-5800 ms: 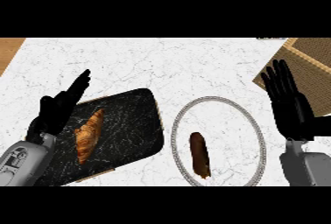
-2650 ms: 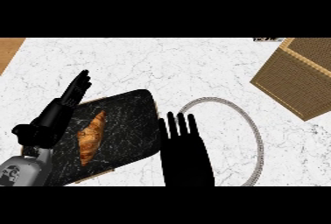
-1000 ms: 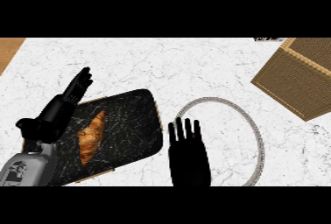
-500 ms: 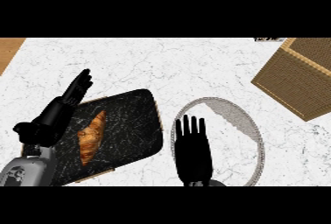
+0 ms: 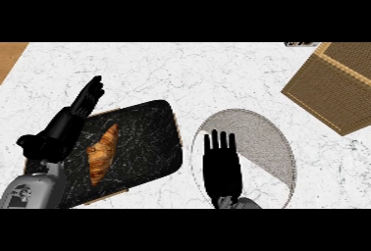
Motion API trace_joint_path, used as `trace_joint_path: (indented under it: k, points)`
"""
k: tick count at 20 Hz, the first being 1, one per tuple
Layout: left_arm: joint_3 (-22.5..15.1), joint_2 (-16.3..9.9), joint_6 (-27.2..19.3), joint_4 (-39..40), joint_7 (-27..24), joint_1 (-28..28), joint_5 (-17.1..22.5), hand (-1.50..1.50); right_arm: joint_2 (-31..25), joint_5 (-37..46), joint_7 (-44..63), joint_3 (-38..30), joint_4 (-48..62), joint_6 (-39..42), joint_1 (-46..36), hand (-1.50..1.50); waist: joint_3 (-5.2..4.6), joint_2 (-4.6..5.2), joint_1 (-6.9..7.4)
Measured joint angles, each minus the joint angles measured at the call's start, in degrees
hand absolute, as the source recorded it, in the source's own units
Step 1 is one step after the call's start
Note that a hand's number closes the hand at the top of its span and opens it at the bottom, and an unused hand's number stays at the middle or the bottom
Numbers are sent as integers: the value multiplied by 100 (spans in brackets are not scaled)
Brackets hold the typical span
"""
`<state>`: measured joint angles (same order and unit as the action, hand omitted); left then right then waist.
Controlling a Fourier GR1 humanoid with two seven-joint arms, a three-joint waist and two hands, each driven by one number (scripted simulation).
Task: Pick the sweet potato from the placemat and place it in the basket
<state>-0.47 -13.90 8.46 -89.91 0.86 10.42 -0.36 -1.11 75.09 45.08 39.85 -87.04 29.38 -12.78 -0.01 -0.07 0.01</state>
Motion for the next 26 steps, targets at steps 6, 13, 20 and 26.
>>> trace_joint_path:
  k: [6, 13, 20, 26]
  points:
    - [58, 26, 58, -78, 32, -45, -71, 0, 64, -93, -209, -124, 110, 140, 104, 150, -17, -47, 16]
    - [130, 54, 187, -115, 39, -123, -47, 0, 7, 5, -315, 8, 105, 238, 116, 150, -31, -84, 21]
    - [104, 113, 182, -271, 75, -172, -106, 0, 79, -190, -143, -458, 354, -134, -194, 150, -17, -28, 52]
    - [123, 111, 222, -141, 43, -40, -93, 0, 104, -943, 491, -1804, 825, -1637, -793, 150, 7, 56, 107]
